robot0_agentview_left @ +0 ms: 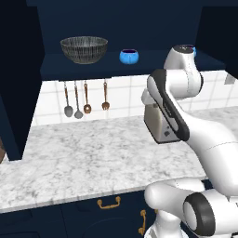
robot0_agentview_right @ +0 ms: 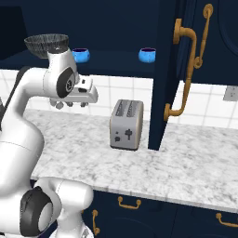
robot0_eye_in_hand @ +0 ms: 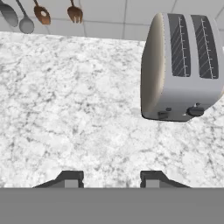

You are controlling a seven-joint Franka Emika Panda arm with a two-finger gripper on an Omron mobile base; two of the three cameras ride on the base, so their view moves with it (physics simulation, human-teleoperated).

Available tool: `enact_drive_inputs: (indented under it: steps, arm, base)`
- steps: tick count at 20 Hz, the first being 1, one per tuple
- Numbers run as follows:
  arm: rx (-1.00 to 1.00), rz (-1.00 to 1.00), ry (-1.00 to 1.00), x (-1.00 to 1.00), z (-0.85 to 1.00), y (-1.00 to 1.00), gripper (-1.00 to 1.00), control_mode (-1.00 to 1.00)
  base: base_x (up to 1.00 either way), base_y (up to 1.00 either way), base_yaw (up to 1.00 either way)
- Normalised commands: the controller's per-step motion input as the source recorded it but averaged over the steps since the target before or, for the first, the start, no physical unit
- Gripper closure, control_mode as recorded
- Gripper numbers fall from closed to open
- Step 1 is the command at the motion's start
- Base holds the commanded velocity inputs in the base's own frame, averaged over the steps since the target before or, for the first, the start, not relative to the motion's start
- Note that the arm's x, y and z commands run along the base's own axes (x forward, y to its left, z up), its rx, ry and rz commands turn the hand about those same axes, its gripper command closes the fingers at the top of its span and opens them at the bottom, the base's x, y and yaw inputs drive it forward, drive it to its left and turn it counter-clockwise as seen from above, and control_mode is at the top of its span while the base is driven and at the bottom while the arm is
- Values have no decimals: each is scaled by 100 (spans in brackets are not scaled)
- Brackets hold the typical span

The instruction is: Gather all objects into one cabinet and sort the glasses and bowls to opposite sides.

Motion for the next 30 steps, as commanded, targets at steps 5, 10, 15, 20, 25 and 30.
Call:
enact_drive_inputs:
  steps: [5, 10, 15, 20, 25, 30]
  arm:
    - [0, 0, 0, -19, 0, 0, -100, -100]
    - [0, -8, -4, -76, 0, -12, -100, -100]
    - [0, -17, -3, -89, 0, -15, -100, -100]
    - [0, -7, -2, -71, 11, -14, -100, -100]
    - [0, 0, 0, -33, 27, -6, -100, -100]
    - [1, 1, 0, -20, 19, 0, -100, -100]
  base:
    - [0, 0, 0]
    - [0, 0, 0]
    - [0, 0, 0]
    - [0, 0, 0]
    - [0, 0, 0]
    - [0, 0, 0]
